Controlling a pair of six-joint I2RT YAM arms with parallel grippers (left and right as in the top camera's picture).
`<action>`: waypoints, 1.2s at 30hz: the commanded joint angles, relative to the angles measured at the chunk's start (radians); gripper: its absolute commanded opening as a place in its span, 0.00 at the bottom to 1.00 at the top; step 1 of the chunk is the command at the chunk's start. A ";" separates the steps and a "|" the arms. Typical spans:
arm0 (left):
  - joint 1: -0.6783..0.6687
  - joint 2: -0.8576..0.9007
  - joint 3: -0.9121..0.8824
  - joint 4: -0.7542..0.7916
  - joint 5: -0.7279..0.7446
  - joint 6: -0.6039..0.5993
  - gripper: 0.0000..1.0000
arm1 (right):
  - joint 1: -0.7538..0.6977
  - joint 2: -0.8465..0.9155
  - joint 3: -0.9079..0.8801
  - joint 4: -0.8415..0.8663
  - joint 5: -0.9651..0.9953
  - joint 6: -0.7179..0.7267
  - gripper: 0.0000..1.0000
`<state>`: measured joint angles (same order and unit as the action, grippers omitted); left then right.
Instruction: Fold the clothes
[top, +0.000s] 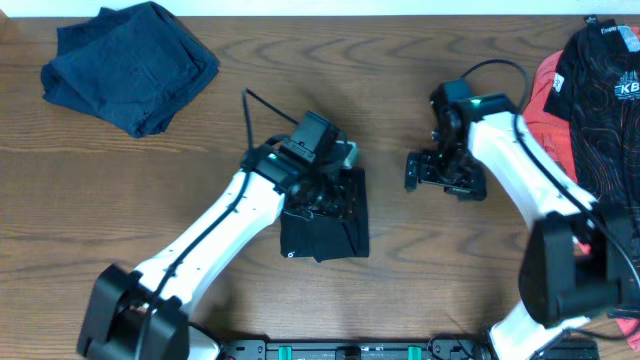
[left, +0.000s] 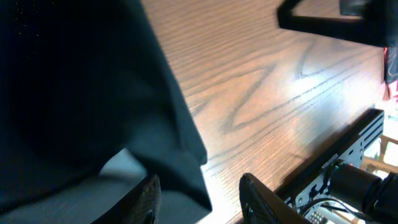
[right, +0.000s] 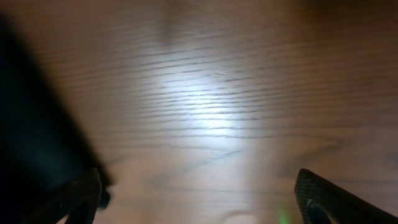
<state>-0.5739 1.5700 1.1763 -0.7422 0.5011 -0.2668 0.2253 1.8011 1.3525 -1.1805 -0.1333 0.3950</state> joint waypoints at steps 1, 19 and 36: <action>0.044 -0.134 0.071 -0.031 -0.126 -0.038 0.44 | -0.006 -0.098 0.007 0.026 -0.195 -0.138 0.97; 0.404 -0.327 0.069 -0.370 -0.278 -0.111 0.76 | 0.263 -0.013 0.007 0.274 -0.258 -0.130 0.95; 0.403 -0.308 0.066 -0.376 -0.278 -0.089 0.77 | 0.297 0.077 0.006 0.338 -0.301 -0.123 0.15</action>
<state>-0.1764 1.2533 1.2488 -1.1152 0.2325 -0.3672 0.5137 1.8591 1.3537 -0.8471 -0.4305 0.2638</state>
